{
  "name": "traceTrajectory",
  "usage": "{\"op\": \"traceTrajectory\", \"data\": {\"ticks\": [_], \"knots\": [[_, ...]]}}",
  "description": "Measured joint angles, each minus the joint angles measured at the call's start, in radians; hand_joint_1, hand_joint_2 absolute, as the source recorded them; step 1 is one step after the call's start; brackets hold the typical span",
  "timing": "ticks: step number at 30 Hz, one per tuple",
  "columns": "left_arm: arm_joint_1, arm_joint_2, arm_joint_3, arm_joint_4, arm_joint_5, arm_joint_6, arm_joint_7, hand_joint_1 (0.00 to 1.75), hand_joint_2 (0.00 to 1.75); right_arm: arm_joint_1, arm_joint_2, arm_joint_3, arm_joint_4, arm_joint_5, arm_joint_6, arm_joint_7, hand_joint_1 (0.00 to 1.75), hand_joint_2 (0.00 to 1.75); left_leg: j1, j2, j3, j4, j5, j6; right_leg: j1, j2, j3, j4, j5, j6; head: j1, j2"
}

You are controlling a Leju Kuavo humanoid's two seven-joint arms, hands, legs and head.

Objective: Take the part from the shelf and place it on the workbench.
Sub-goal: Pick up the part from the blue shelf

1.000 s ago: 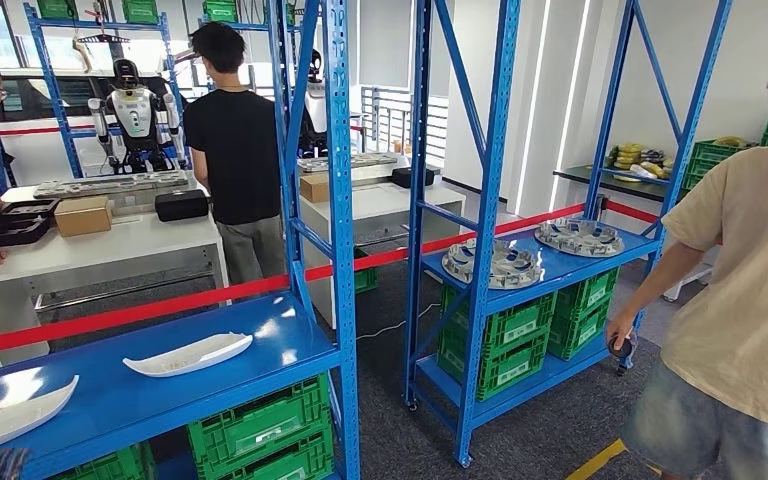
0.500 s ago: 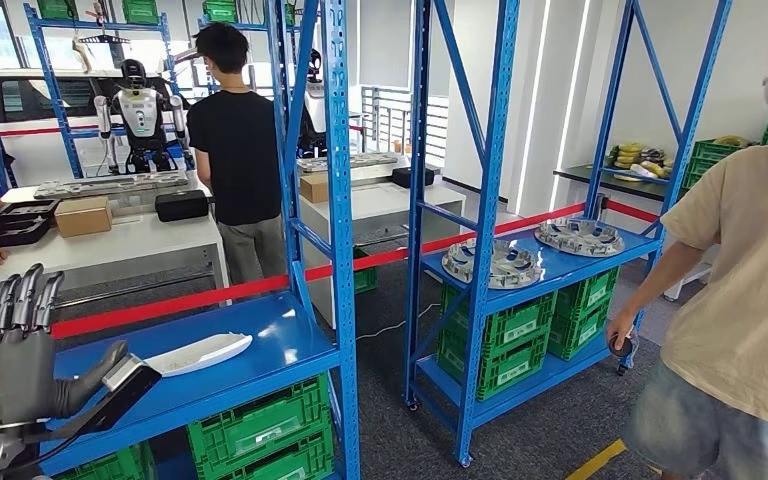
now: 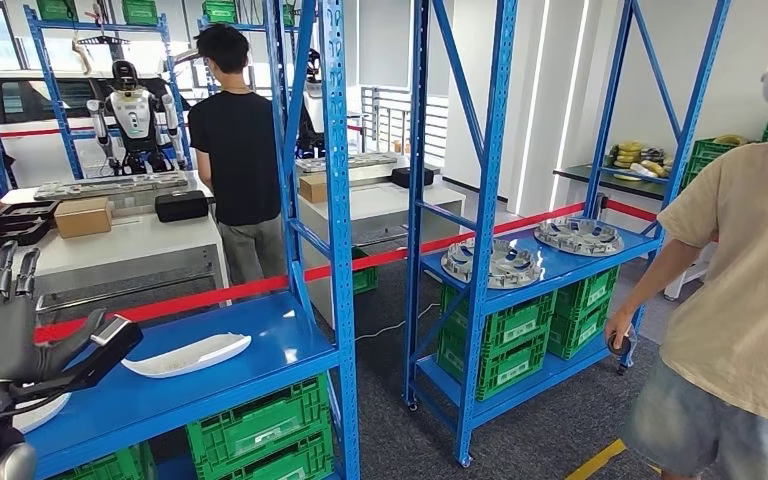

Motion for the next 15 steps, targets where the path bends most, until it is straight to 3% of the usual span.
{"op": "traceTrajectory", "data": {"ticks": [15], "knots": [[-0.008,0.042,-0.014,0.051,0.000,-0.047,0.041,0.00,0.00,-0.003,0.001,-0.006,0.000,0.011,0.018,-0.001,0.00,0.00,0.000,-0.001,0.000,0.000,0.000,0.000,0.000,0.000,0.000,0.000,0.000,0.000,0.000,0.000]]}}
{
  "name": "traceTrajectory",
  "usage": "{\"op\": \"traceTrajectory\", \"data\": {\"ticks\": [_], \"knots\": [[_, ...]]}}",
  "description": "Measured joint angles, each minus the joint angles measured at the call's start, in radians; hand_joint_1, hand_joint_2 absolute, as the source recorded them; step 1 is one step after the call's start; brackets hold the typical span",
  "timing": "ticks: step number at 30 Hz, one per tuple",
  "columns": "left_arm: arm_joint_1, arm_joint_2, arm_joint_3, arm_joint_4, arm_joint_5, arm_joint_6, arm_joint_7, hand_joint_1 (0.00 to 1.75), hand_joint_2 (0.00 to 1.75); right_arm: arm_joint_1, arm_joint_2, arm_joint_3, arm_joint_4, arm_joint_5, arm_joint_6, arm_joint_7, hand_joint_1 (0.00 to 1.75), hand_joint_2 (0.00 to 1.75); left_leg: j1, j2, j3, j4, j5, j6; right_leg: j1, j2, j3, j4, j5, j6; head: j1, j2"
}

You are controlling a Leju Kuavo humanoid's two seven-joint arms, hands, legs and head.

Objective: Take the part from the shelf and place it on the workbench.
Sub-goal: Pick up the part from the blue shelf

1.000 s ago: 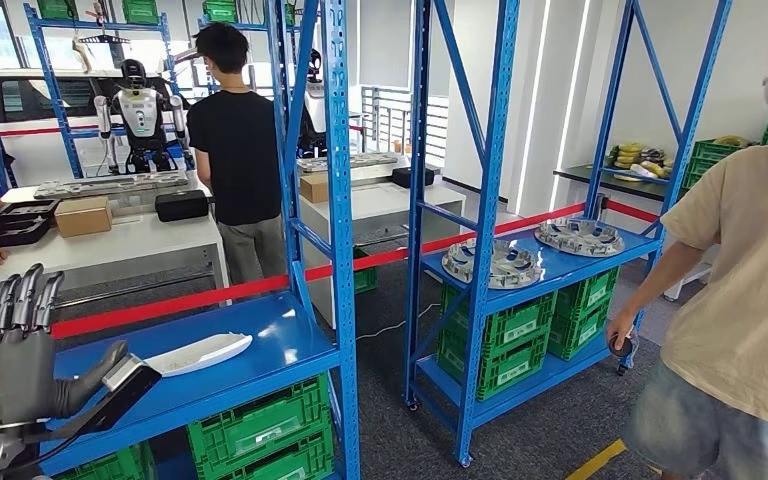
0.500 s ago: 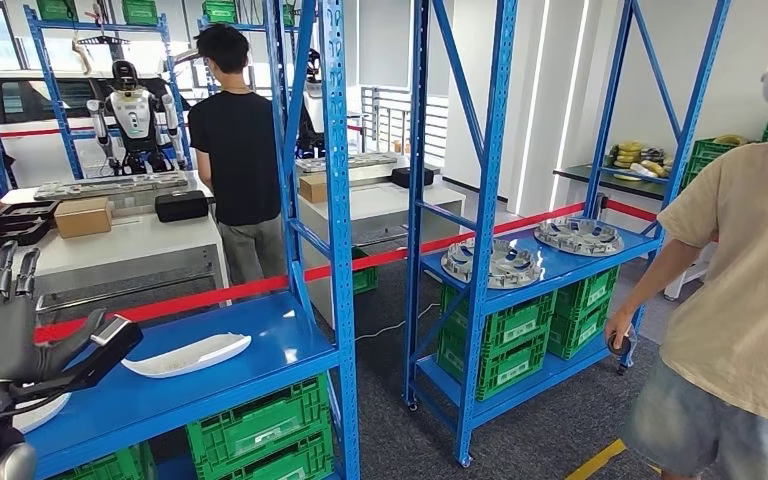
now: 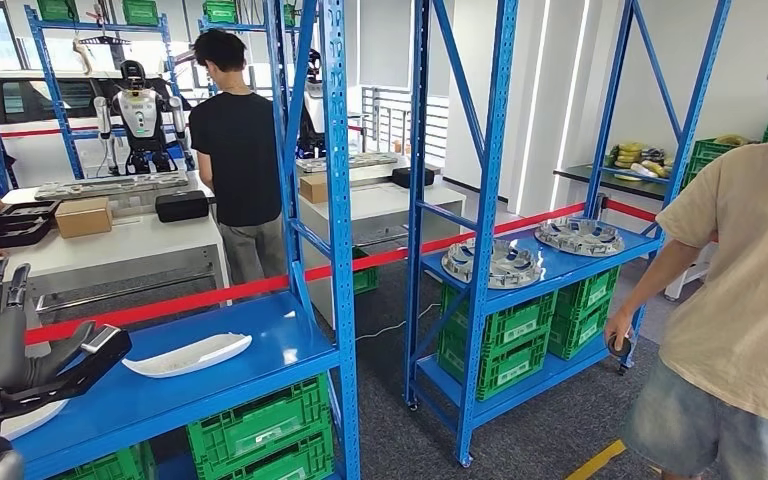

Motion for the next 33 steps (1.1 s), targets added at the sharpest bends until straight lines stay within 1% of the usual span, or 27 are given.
{"op": "traceTrajectory", "data": {"ticks": [7,15,18,20,21,22,23,24,25,26,27,28,29,30,31,32,33], "knots": [[0.000,0.025,0.000,0.014,0.004,-0.030,0.035,0.00,0.00,0.000,0.000,-0.001,0.003,0.004,0.001,-0.003,0.00,0.00,0.000,0.000,0.000,0.000,0.000,0.000,0.000,0.000,0.000,0.000,0.000,0.000,0.000,0.000],[0.001,0.042,0.000,0.018,0.004,-0.032,0.052,0.00,0.00,-0.002,0.005,-0.009,0.007,0.009,0.001,-0.004,0.00,0.00,-0.006,-0.002,-0.002,0.004,-0.002,0.002,-0.007,0.000,0.000,0.000,0.000,0.001,0.000,0.000],[0.001,0.047,0.001,0.018,0.005,-0.041,0.056,0.00,0.00,-0.003,0.007,-0.010,0.008,0.009,0.002,0.001,0.00,0.00,-0.009,-0.002,-0.003,0.005,-0.004,0.007,-0.010,0.000,-0.001,-0.003,0.000,0.005,0.000,0.000],[-0.002,0.048,0.001,0.018,0.004,-0.059,0.064,0.00,0.00,-0.005,0.008,-0.011,0.008,0.007,0.002,0.005,0.00,0.00,-0.006,-0.001,0.001,-0.005,-0.001,0.014,-0.010,-0.001,0.000,-0.004,-0.002,0.010,-0.001,0.000],[-0.005,0.046,0.001,0.017,0.004,-0.067,0.068,0.00,0.00,-0.006,0.008,-0.011,0.008,0.005,0.000,0.004,0.00,0.00,-0.002,0.000,0.005,-0.013,0.001,0.019,-0.009,-0.002,-0.007,0.009,-0.009,0.013,0.000,0.000],[-0.009,0.044,0.001,0.017,0.004,-0.075,0.073,0.00,0.00,-0.007,0.008,-0.011,0.008,0.003,-0.001,0.003,0.00,0.00,0.002,0.002,0.009,-0.020,0.004,0.024,-0.008,-0.004,-0.026,0.043,-0.023,0.017,0.000,0.000],[-0.013,0.040,0.001,0.018,0.003,-0.080,0.077,0.00,0.00,-0.008,0.008,-0.012,0.008,0.001,-0.003,0.002,0.00,0.00,0.005,0.003,0.012,-0.024,0.005,0.027,-0.010,-0.005,-0.058,0.099,-0.044,0.020,0.001,0.000],[-0.016,0.037,0.001,0.019,0.003,-0.085,0.081,0.00,0.00,-0.007,0.008,-0.014,0.008,0.000,-0.004,0.000,0.00,0.00,0.006,0.003,0.013,-0.025,0.004,0.029,-0.011,-0.006,-0.103,0.174,-0.069,0.023,0.002,0.000],[-0.017,0.034,0.001,0.021,0.003,-0.090,0.083,0.00,0.00,-0.006,0.007,-0.016,0.008,-0.002,-0.005,0.000,0.00,0.00,0.007,0.003,0.014,-0.025,0.002,0.029,-0.014,-0.007,-0.151,0.246,-0.087,0.026,0.003,0.000],[-0.017,0.031,0.001,0.023,0.003,-0.092,0.085,0.00,0.00,-0.004,0.007,-0.017,0.008,-0.002,-0.006,0.000,0.00,0.00,0.007,0.002,0.015,-0.023,-0.001,0.028,-0.017,-0.007,-0.190,0.294,-0.088,0.029,0.003,0.000],[-0.016,0.029,0.001,0.025,0.003,-0.095,0.087,0.00,0.00,-0.002,0.007,-0.018,0.008,-0.002,-0.007,0.000,0.00,0.00,0.009,0.001,0.017,-0.021,-0.006,0.025,-0.021,-0.008,-0.213,0.305,-0.069,0.032,0.004,0.000],[-0.016,0.027,0.001,0.027,0.003,-0.096,0.088,0.00,0.00,-0.001,0.007,-0.019,0.008,-0.002,-0.008,0.000,0.00,0.00,0.013,0.000,0.022,-0.018,-0.013,0.019,-0.025,-0.009,-0.212,0.267,-0.026,0.036,0.004,0.000],[-0.016,0.026,0.001,0.028,0.004,-0.096,0.088,0.00,0.00,-0.001,0.007,-0.019,0.008,-0.002,-0.008,0.000,0.00,0.00,0.016,0.000,0.027,-0.013,-0.021,0.012,-0.029,-0.011,-0.196,0.201,0.026,0.040,0.004,0.000],[-0.016,0.025,0.001,0.029,0.004,-0.097,0.089,0.00,0.00,0.000,0.008,-0.019,0.009,-0.002,-0.008,0.000,0.00,0.00,0.018,-0.001,0.030,-0.007,-0.030,0.004,-0.031,-0.014,-0.176,0.139,0.065,0.045,0.005,0.000],[-0.017,0.025,0.001,0.030,0.004,-0.097,0.089,0.00,0.00,0.000,0.009,-0.019,0.011,-0.001,-0.009,0.000,0.00,0.00,0.017,-0.001,0.030,0.000,-0.038,-0.004,-0.032,-0.015,-0.157,0.085,0.087,0.045,0.005,0.000],[-0.016,0.025,0.001,0.031,0.005,-0.097,0.090,0.00,0.00,0.001,0.010,-0.019,0.013,-0.001,-0.009,0.000,0.00,0.00,0.015,-0.002,0.028,0.003,-0.042,-0.010,-0.032,-0.015,-0.149,0.061,0.089,0.041,0.004,0.000],[-0.016,0.025,0.001,0.032,0.005,-0.097,0.091,0.00,0.00,0.002,0.011,-0.019,0.014,-0.001,-0.009,0.000,0.00,0.00,0.012,-0.004,0.026,0.003,-0.043,-0.016,-0.030,-0.015,-0.147,0.057,0.080,0.034,0.003,0.000]]}}
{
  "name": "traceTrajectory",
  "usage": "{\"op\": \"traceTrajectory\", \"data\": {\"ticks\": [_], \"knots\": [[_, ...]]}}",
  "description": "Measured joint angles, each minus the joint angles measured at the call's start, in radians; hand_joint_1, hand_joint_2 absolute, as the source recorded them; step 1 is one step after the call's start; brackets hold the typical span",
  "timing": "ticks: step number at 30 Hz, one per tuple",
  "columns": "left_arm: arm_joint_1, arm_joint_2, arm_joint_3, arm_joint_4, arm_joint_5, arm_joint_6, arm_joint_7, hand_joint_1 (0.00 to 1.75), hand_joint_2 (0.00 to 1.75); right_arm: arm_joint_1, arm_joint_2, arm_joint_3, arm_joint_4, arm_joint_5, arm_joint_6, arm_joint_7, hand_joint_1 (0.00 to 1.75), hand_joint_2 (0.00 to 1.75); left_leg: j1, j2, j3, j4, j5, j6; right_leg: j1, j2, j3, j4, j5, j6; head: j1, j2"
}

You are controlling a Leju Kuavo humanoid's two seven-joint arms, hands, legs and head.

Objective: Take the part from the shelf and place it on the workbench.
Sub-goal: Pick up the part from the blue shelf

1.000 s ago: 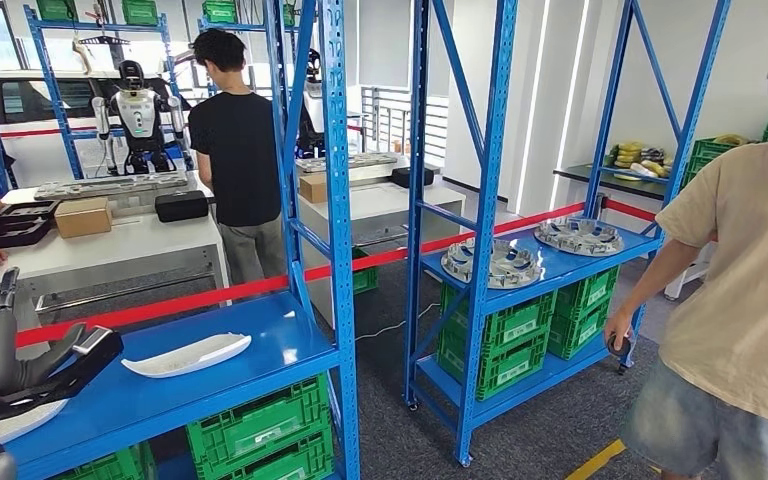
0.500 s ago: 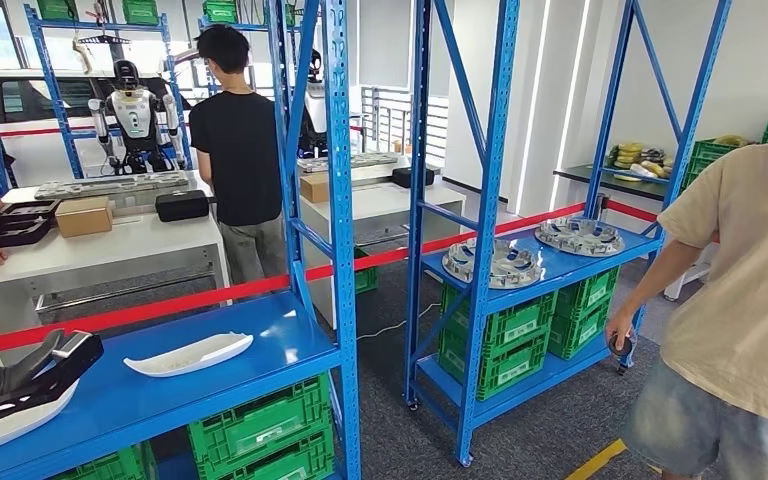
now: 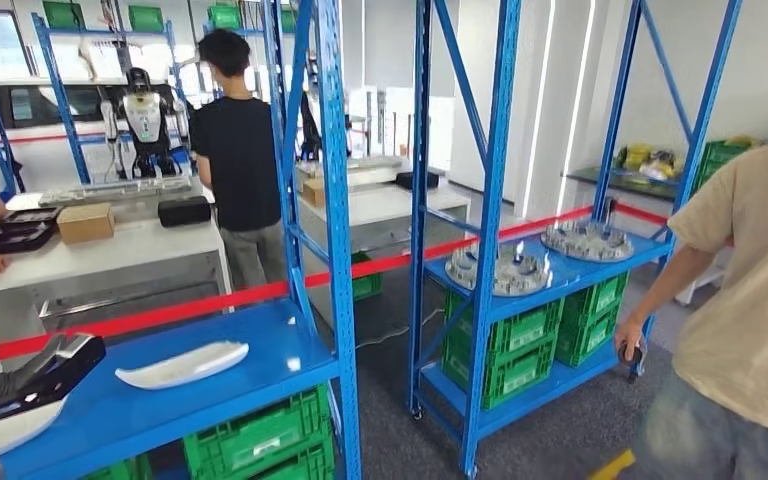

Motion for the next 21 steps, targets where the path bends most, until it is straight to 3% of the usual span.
{"op": "traceTrajectory", "data": {"ticks": [2,4,5,7,8,9,10,12,13,14,18,20,21], "knots": [[0.003,0.001,0.000,0.000,0.000,0.001,0.000,0.00,0.00,0.001,0.001,-0.001,0.001,0.001,0.000,0.000,0.00,0.00,0.000,-0.001,0.002,-0.005,-0.003,-0.010,-0.001,0.001,0.003,-0.003,-0.006,-0.020,-0.002,0.001],[0.003,0.004,0.001,0.000,0.001,0.003,0.000,0.00,0.00,-0.001,0.002,-0.001,0.002,0.004,0.000,0.000,0.00,0.00,0.001,0.004,-0.013,0.031,-0.022,-0.018,-0.002,0.003,0.013,-0.006,-0.013,-0.036,-0.005,0.001],[0.003,0.005,0.001,0.000,0.001,0.003,0.000,0.00,0.00,-0.002,0.002,-0.001,0.002,0.005,0.001,0.000,0.00,0.00,0.001,0.006,-0.040,0.082,-0.041,-0.022,-0.003,0.003,0.019,-0.008,-0.016,-0.043,-0.006,0.001],[0.008,0.008,0.001,0.003,0.001,0.004,0.000,0.00,0.00,-0.002,0.002,-0.001,0.002,0.006,0.002,0.001,0.00,0.00,0.000,0.009,-0.126,0.225,-0.083,-0.023,0.000,0.004,0.031,-0.009,-0.026,-0.053,-0.008,0.001],[0.013,0.009,0.002,0.005,0.001,0.004,0.000,0.00,0.00,-0.002,0.002,-0.002,0.002,0.007,0.003,0.001,0.00,0.00,0.000,0.009,-0.168,0.281,-0.088,-0.022,0.003,0.005,0.038,-0.009,-0.032,-0.056,-0.008,0.001],[0.017,0.010,0.002,0.006,0.001,0.003,0.001,0.00,0.00,-0.002,0.002,-0.002,0.002,0.007,0.003,0.001,0.00,0.00,-0.001,0.009,-0.193,0.303,-0.073,-0.018,0.006,0.005,0.048,-0.009,-0.040,-0.058,-0.009,0.001],[0.020,0.010,0.002,0.007,0.001,0.001,0.003,0.00,0.00,-0.002,0.002,-0.002,0.002,0.007,0.004,0.001,0.00,0.00,-0.002,0.009,-0.199,0.284,-0.037,-0.012,0.009,0.006,0.060,-0.009,-0.048,-0.060,-0.009,0.001],[0.021,0.013,0.004,0.008,0.001,-0.002,0.008,0.00,0.00,-0.003,0.003,-0.002,0.002,0.007,0.004,0.001,0.00,0.00,-0.010,0.009,-0.164,0.159,0.064,0.008,0.014,0.008,0.084,-0.011,-0.066,-0.059,-0.010,0.001],[0.021,0.014,0.004,0.008,0.001,-0.004,0.011,0.00,0.00,-0.004,0.004,-0.002,0.002,0.007,0.004,0.001,0.00,0.00,-0.016,0.009,-0.141,0.100,0.098,0.019,0.017,0.009,0.094,-0.012,-0.073,-0.056,-0.010,0.000],[0.020,0.016,0.005,0.008,0.002,-0.007,0.013,0.00,0.00,-0.005,0.005,-0.002,0.003,0.007,0.004,0.001,0.00,0.00,-0.021,0.009,-0.121,0.054,0.112,0.028,0.017,0.009,0.099,-0.015,-0.079,-0.052,-0.010,0.000],[0.017,0.018,0.006,0.007,0.003,-0.025,0.023,0.00,0.00,-0.007,0.005,-0.003,0.004,0.008,0.004,0.003,0.00,0.00,-0.022,0.008,-0.082,-0.007,0.089,0.039,0.017,0.004,0.103,-0.007,-0.077,-0.032,-0.007,0.000],[0.014,0.018,0.007,0.008,0.004,-0.031,0.025,0.00,0.00,-0.011,0.005,-0.003,0.004,0.009,0.004,0.005,0.00,0.00,-0.014,0.007,-0.060,-0.019,0.084,0.044,0.017,0.004,0.070,0.057,-0.096,-0.024,-0.005,0.000],[0.012,0.017,0.007,0.008,0.004,-0.033,0.027,0.00,0.00,-0.012,0.004,-0.003,0.004,0.009,0.003,0.007,0.00,0.00,-0.012,0.007,-0.053,-0.022,0.079,0.047,0.015,0.004,0.034,0.116,-0.116,-0.018,-0.003,0.000]]}}
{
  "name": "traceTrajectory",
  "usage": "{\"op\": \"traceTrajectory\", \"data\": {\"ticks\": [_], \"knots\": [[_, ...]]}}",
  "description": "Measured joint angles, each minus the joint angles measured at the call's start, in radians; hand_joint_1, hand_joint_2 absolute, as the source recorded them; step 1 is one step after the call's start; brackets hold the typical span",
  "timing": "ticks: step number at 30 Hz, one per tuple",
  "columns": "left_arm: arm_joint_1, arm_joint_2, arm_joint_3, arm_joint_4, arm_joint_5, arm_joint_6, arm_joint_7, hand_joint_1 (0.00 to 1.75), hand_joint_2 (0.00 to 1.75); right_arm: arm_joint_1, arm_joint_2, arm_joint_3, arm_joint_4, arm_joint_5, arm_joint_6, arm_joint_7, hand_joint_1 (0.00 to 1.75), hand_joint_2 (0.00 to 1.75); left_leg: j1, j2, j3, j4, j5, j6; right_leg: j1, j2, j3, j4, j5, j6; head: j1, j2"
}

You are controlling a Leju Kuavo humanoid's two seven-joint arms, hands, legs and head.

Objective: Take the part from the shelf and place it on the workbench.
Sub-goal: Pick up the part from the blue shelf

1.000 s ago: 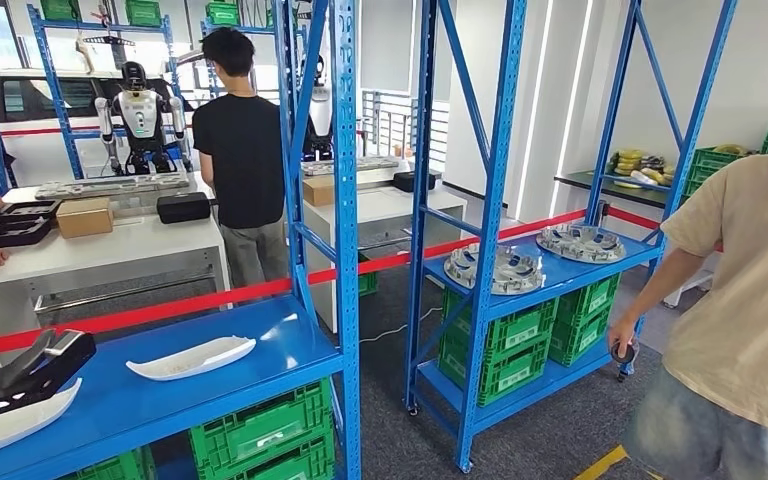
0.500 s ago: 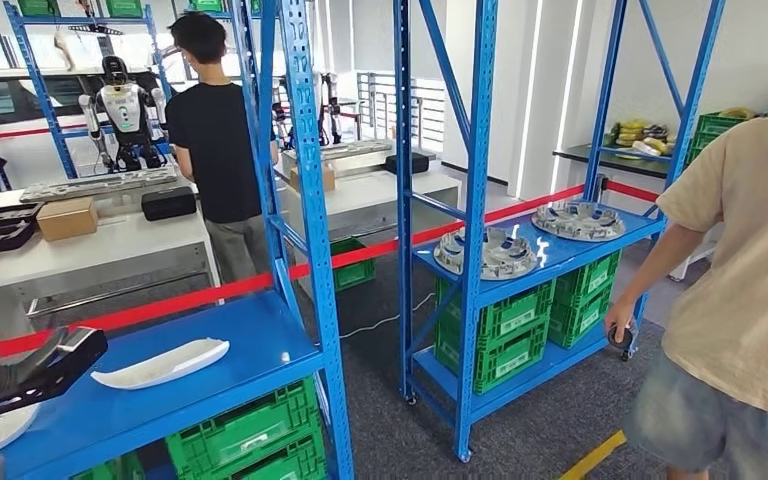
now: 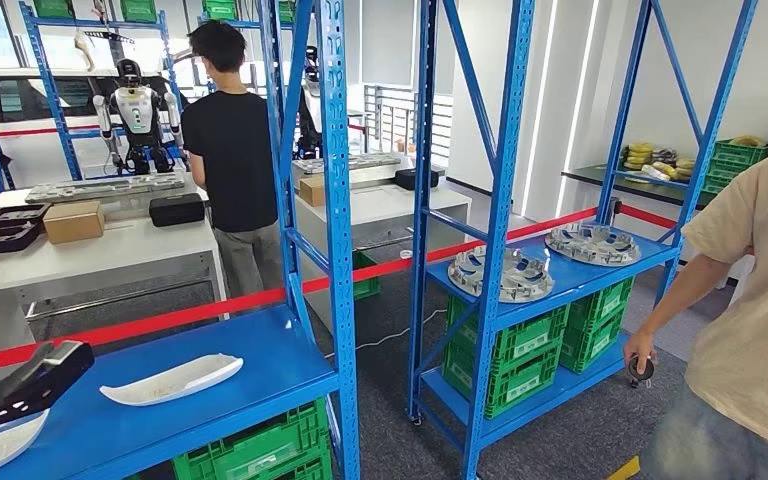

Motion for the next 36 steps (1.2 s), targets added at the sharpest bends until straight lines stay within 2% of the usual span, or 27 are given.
{"op": "traceTrajectory", "data": {"ticks": [2,3,4,6,7,8,9,11,13,15,17,18,19,20,21,22,23,24,26,28,29,30,31,33,34,35,36], "knots": [[0.002,-0.002,0.001,0.003,0.000,-0.005,0.002,0.00,0.00,0.001,-0.002,-0.001,0.000,0.001,0.000,0.004,0.00,0.00,0.002,-0.002,0.009,0.000,-0.010,0.001,-0.003,0.000,-0.086,0.118,-0.035,0.009,0.002,0.000],[0.005,-0.003,0.001,0.004,0.001,-0.008,0.003,0.00,0.00,0.002,-0.002,-0.001,0.000,0.002,-0.001,0.005,0.00,0.00,0.004,-0.004,0.014,0.001,-0.016,-0.001,-0.004,0.000,-0.116,0.142,-0.032,0.012,0.002,0.000],[0.007,-0.003,0.001,0.005,0.001,-0.009,0.003,0.00,0.00,0.003,-0.003,-0.001,0.000,0.003,-0.001,0.006,0.00,0.00,0.005,-0.006,0.021,0.003,-0.023,-0.004,-0.005,0.000,-0.128,0.129,-0.006,0.014,0.003,0.000],[0.008,-0.004,0.002,0.007,0.001,-0.010,0.004,0.00,0.00,0.003,-0.004,-0.001,0.000,0.006,-0.001,0.006,0.00,0.00,0.010,-0.008,0.037,0.008,-0.039,-0.014,-0.008,0.000,-0.104,0.007,0.092,0.017,0.003,0.000],[0.008,-0.005,0.002,0.007,0.002,-0.010,0.004,0.00,0.00,0.003,-0.004,-0.001,0.001,0.007,-0.001,0.007,0.00,0.00,0.010,-0.009,0.043,0.012,-0.047,-0.020,-0.008,0.001,-0.086,-0.058,0.124,0.017,0.003,0.000],[0.007,-0.005,0.003,0.007,0.004,-0.011,0.004,0.00,0.00,0.003,-0.004,-0.001,0.001,0.007,0.000,0.008,0.00,0.00,0.010,-0.010,0.045,0.014,-0.054,-0.027,-0.008,0.001,-0.072,-0.103,0.140,0.012,0.003,0.000],[0.008,-0.005,0.004,0.008,0.005,-0.013,0.004,0.00,0.00,0.004,-0.004,-0.001,0.002,0.008,0.000,0.009,0.00,0.00,0.009,-0.012,0.046,0.015,-0.059,-0.034,-0.006,0.001,-0.065,-0.125,0.144,0.005,0.002,0.000],[0.008,-0.004,0.006,0.008,0.007,-0.018,0.005,0.00,0.00,0.005,-0.005,-0.002,0.003,0.008,0.000,0.009,0.00,0.00,0.008,-0.014,0.048,0.017,-0.062,-0.047,-0.004,0.000,-0.059,-0.126,0.139,-0.015,0.001,0.000],[0.008,-0.001,0.007,0.008,0.008,-0.022,0.006,0.00,0.00,0.006,-0.005,-0.002,0.003,0.011,-0.001,0.008,0.00,0.00,0.009,-0.009,0.041,0.043,-0.068,-0.058,-0.006,-0.001,-0.046,-0.129,0.139,-0.030,-0.001,0.000],[0.009,0.005,0.010,0.009,0.010,-0.025,0.009,0.00,0.00,0.003,-0.005,-0.002,0.003,0.014,0.001,0.007,0.00,0.00,0.010,-0.001,-0.009,0.133,-0.100,-0.065,-0.007,-0.001,-0.032,-0.132,0.132,-0.042,-0.003,0.000],[0.014,0.013,0.016,0.012,0.013,-0.026,0.012,0.00,0.00,0.003,-0.005,-0.002,0.003,0.017,0.003,0.008,0.00,0.00,0.010,0.001,-0.089,0.255,-0.144,-0.070,-0.004,0.000,-0.023,-0.132,0.121,-0.048,-0.004,0.000],[0.019,0.017,0.018,0.014,0.014,-0.026,0.013,0.00,0.00,0.003,-0.005,-0.002,0.003,0.018,0.004,0.008,0.00,0.00,0.010,0.002,-0.119,0.289,-0.150,-0.070,-0.003,0.000,-0.017,-0.132,0.116,-0.049,-0.005,0.000],[0.023,0.019,0.020,0.015,0.015,-0.027,0.013,0.00,0.00,0.003,-0.005,-0.002,0.003,0.019,0.005,0.008,0.00,0.00,0.010,0.002,-0.132,0.287,-0.134,-0.066,-0.001,0.000,-0.009,-0.132,0.109,-0.049,-0.005,0.000],[0.026,0.022,0.021,0.016,0.016,-0.027,0.013,0.00,0.00,0.003,-0.005,-0.002,0.003,0.019,0.006,0.009,0.00,0.00,0.009,0.002,-0.125,0.246,-0.097,-0.059,0.002,-0.001,0.000,-0.132,0.103,-0.049,-0.006,0.000],[0.028,0.024,0.022,0.016,0.017,-0.028,0.013,0.00,0.00,0.002,-0.005,-0.002,0.003,0.020,0.007,0.010,0.00,0.00,0.006,0.004,-0.102,0.176,-0.045,-0.050,0.004,-0.002,0.010,-0.132,0.095,-0.049,-0.006,0.000],[0.029,0.025,0.023,0.016,0.019,-0.028,0.015,0.00,0.00,0.002,-0.005,-0.002,0.003,0.020,0.007,0.010,0.00,0.00,0.002,0.009,-0.078,0.110,-0.008,-0.041,0.005,-0.003,0.019,-0.133,0.089,-0.048,-0.005,0.000],[0.029,0.026,0.024,0.017,0.021,-0.030,0.017,0.00,0.00,0.002,-0.004,-0.002,0.004,0.020,0.008,0.011,0.00,0.00,-0.004,0.014,-0.059,0.055,0.011,-0.034,0.005,-0.005,0.025,-0.135,0.084,-0.046,-0.006,0.000],[0.030,0.027,0.025,0.017,0.023,-0.033,0.021,0.00,0.00,0.002,-0.004,-0.002,0.004,0.019,0.008,0.011,0.00,0.00,-0.009,0.018,-0.046,0.023,0.018,-0.030,0.005,-0.007,0.027,-0.136,0.080,-0.042,-0.005,0.000],[0.034,0.029,0.030,0.017,0.026,-0.038,0.033,0.00,0.00,0.002,-0.003,-0.003,0.004,0.017,0.009,0.010,0.00,0.00,-0.015,0.018,-0.036,0.009,0.011,-0.027,0.004,-0.011,0.032,-0.141,0.074,-0.030,-0.006,0.000],[0.040,0.030,0.036,0.015,0.027,-0.040,0.043,0.00,0.00,0.002,-0.003,-0.003,0.004,0.015,0.009,0.009,0.00,0.00,-0.008,0.013,-0.021,0.000,0.018,-0.021,0.006,-0.013,0.037,-0.139,0.065,-0.019,-0.005,0.000],[0.041,0.030,0.039,0.014,0.027,-0.040,0.047,0.00,0.00,0.001,-0.003,-0.003,0.004,0.015,0.009,0.008,0.00,0.00,-0.004,0.012,-0.012,-0.007,0.018,-0.018,0.007,-0.013,0.029,-0.117,0.054,-0.014,-0.004,0.000],[0.043,0.028,0.042,0.014,0.028,-0.040,0.049,0.00,0.00,0.000,-0.004,-0.003,0.004,0.014,0.009,0.008,0.00,0.00,0.001,0.010,-0.004,-0.012,0.016,-0.014,0.007,-0.011,0.008,-0.076,0.037,-0.011,-0.002,0.000],[0.046,0.027,0.045,0.014,0.029,-0.040,0.051,0.00,0.00,0.000,-0.005,-0.003,0.004,0.014,0.010,0.008,0.00,0.00,0.002,0.008,0.001,-0.013,0.012,-0.011,0.006,-0.010,-0.028,-0.014,0.014,-0.007,-0.001,0.000],[0.059,0.027,0.050,0.016,0.030,-0.040,0.055,0.00,0.00,0.002,-0.008,-0.003,0.004,0.014,0.012,0.010,0.00,0.00,0.002,0.003,0.009,-0.011,0.002,-0.009,0.004,-0.009,-0.114,0.113,-0.018,-0.002,0.002,0.000],[0.066,0.027,0.050,0.016,0.030,-0.040,0.057,0.00,0.00,0.004,-0.009,-0.003,0.004,0.014,0.014,0.010,0.00,0.00,0.003,0.000,0.013,-0.009,-0.005,-0.010,0.004,-0.009,-0.143,0.141,-0.010,0.000,0.002,0.000],[0.072,0.027,0.051,0.017,0.030,-0.040,0.057,0.00,0.00,0.005,-0.009,-0.003,0.004,0.014,0.016,0.011,0.00,0.00,0.004,-0.005,0.018,-0.006,-0.012,-0.012,0.003,-0.009,-0.151,0.127,0.018,0.001,0.003,0.000],[0.075,0.027,0.051,0.017,0.031,-0.040,0.058,0.00,0.00,0.006,-0.009,-0.003,0.004,0.014,0.017,0.011,0.00,0.00,0.006,-0.008,0.023,0.000,-0.020,-0.015,0.001,-0.009,-0.139,0.075,0.062,0.002,0.003,0.000]]}}
